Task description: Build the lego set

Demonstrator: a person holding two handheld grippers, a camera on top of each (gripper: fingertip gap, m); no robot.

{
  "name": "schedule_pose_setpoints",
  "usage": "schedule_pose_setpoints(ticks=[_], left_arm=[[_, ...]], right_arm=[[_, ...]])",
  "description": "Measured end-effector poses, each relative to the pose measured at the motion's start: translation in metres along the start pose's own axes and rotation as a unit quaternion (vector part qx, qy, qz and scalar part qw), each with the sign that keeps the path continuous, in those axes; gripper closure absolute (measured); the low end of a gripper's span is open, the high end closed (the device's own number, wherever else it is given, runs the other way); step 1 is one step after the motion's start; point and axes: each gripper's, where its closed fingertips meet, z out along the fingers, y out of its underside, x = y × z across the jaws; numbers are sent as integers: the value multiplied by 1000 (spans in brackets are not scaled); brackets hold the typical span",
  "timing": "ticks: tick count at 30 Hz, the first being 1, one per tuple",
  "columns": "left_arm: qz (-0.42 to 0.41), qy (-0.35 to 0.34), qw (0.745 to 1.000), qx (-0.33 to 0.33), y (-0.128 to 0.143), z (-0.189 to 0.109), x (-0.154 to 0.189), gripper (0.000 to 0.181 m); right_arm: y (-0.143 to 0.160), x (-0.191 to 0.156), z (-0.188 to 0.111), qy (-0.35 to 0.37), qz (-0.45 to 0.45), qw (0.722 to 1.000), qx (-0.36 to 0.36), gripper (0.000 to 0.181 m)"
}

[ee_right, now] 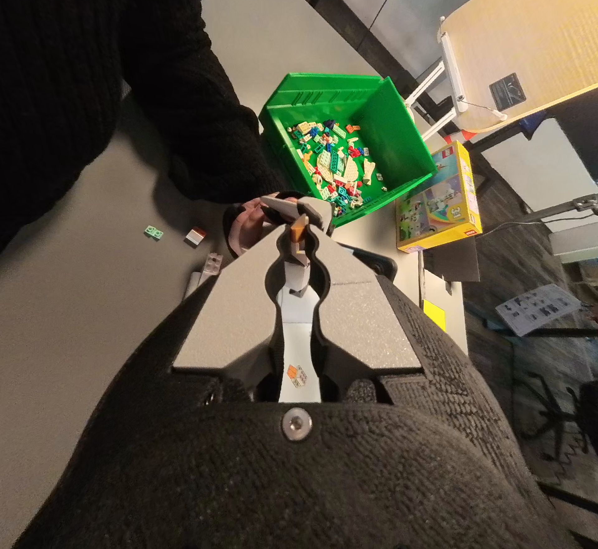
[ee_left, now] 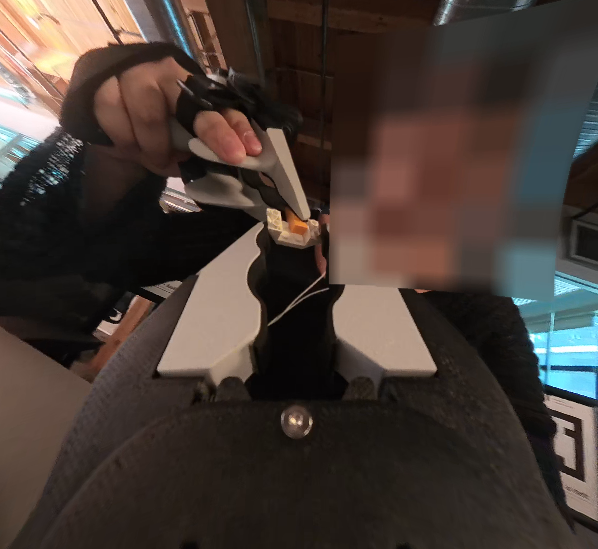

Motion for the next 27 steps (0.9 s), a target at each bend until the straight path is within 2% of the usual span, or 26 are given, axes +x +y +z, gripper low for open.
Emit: schedule_pose_setpoints(ticks=[8, 10, 11, 13, 15, 16, 18, 20, 22, 23, 25, 27], left_arm=[[14, -13, 999, -28, 7, 1, 0, 151], [45, -39, 998, -28, 5, 0, -3, 152], [59, -52, 997, -25, 3, 0, -3, 152], [103, -112, 988, -29, 0, -1, -11, 152], [167, -185, 968, -33, -2, 3, -16, 152], [203, -229, 951, -35, -2, 5, -19, 152], [296, -332, 894, -47, -1, 3, -24, 152], [391, -421, 817, -52, 0, -7, -18, 152], [474, -494, 726, -61, 3, -23, -7, 152], [503, -517, 689, -73, 7, -31, -1, 152], [531, -548, 637, -113, 21, -43, 0, 153], [537, -557, 615, -156, 37, -51, -7, 152]], right_arm=[[-2, -4, -1, 18, -21, 1000, -3, 170], [-3, 3, -9, 50, -16, 999, 1, 147], [-4, 7, -16, 67, -3, 998, 7, 142], [-5, 16, -36, 107, 33, 993, 28, 141], [-1, 23, -57, 145, 78, 985, 46, 142], [6, 27, -65, 162, 107, 980, 45, 145], [25, 28, -71, 176, 169, 969, 30, 146], [49, 29, -63, 185, 237, 954, 6, 149], [69, 25, -40, 172, 284, 943, -20, 154], [78, 23, -25, 164, 299, 939, -33, 154], [87, 19, 9, 126, 325, 936, -41, 160], [93, 19, 45, 91, 339, 935, -52, 162]])
